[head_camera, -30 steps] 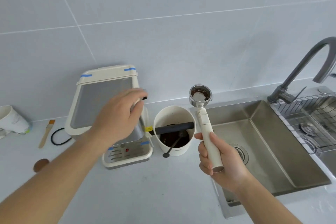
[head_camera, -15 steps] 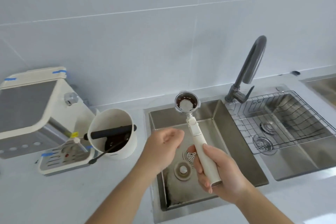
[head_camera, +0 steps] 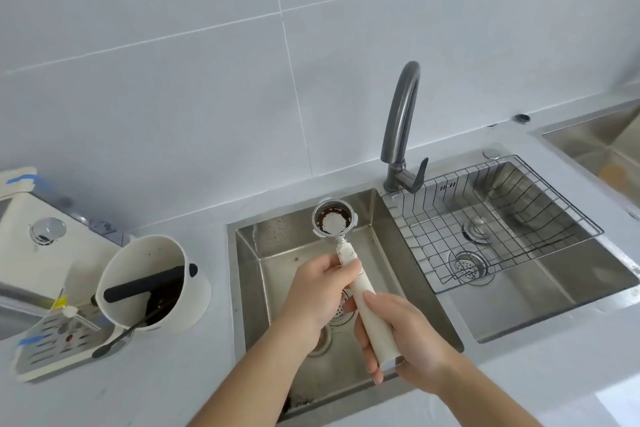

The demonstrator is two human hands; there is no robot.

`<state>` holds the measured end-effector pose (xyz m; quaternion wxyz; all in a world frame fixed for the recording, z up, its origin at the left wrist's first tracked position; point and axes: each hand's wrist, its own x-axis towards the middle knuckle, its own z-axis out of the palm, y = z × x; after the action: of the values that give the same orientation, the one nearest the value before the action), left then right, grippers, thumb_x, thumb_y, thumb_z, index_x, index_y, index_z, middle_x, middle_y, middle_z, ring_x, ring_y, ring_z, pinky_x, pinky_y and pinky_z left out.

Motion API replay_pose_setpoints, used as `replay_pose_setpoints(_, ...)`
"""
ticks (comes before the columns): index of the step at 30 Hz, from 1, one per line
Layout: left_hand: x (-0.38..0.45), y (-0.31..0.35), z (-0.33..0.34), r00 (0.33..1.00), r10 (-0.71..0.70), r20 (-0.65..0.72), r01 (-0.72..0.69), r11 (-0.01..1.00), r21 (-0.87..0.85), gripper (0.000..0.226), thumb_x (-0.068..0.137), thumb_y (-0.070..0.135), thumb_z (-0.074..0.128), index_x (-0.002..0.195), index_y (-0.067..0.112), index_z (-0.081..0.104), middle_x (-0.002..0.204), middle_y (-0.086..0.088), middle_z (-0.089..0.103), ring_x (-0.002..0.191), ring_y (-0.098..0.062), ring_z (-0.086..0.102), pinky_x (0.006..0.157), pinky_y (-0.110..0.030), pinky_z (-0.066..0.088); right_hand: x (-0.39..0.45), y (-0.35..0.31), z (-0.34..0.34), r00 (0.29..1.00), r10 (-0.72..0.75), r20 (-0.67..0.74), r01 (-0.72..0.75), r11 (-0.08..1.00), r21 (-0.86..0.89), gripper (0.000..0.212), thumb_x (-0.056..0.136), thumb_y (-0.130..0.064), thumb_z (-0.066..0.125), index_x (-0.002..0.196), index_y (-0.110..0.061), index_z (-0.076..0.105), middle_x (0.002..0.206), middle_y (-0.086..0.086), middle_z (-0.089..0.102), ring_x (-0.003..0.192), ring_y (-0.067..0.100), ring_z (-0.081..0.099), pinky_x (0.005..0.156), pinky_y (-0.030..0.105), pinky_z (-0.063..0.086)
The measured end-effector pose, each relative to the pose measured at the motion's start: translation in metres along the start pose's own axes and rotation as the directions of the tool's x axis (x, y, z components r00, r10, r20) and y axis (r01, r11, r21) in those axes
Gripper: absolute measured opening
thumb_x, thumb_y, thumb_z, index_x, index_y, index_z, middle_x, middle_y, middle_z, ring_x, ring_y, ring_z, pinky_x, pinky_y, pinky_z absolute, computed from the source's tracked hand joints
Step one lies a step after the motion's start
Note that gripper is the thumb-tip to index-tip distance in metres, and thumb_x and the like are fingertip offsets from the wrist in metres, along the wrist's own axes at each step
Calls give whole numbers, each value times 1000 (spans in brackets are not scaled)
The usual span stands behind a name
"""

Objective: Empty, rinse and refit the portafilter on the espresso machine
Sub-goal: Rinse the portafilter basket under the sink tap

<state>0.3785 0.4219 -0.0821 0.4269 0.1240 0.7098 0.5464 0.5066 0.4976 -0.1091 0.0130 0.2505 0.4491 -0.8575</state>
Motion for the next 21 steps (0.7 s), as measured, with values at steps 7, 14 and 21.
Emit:
replay_pose_setpoints(7, 21, 2, 14, 999, -33, -22, 33, 999, 26, 16, 84, 20, 67, 86, 5, 71, 80, -9, 65, 72, -18, 53, 64, -23, 44, 7, -12, -44, 989, 67, -131, -74, 996, -49, 33, 101, -27, 53, 100, -2, 74, 81, 19, 68, 66, 29, 65, 63, 37, 56)
replay_pose_setpoints(14, 39, 9, 13, 998, -55, -20, 55, 998, 10, 14, 90, 11, 63, 94, 2, 72, 82, -7, 68, 74, -17, 63, 77, -34, 55, 45, -81, -109, 865, -161, -475, 51, 970, -236, 23, 98, -16, 59, 108, 3, 68, 90, 20, 71, 80, 29, 71, 75, 35, 63)
replay_pose_setpoints(21, 50, 12, 15, 995, -96, -18, 96, 995, -13, 13, 93, 13, 60, 90, 16, 72, 81, -5, 70, 84, -26, 71, 91, -53, 54, 101, -145, -150, 688, -508, -518, -63, 670, -740, 38, 96, -29, 58, 132, -19, 59, 111, 0, 68, 91, 23, 67, 67, 35, 57)
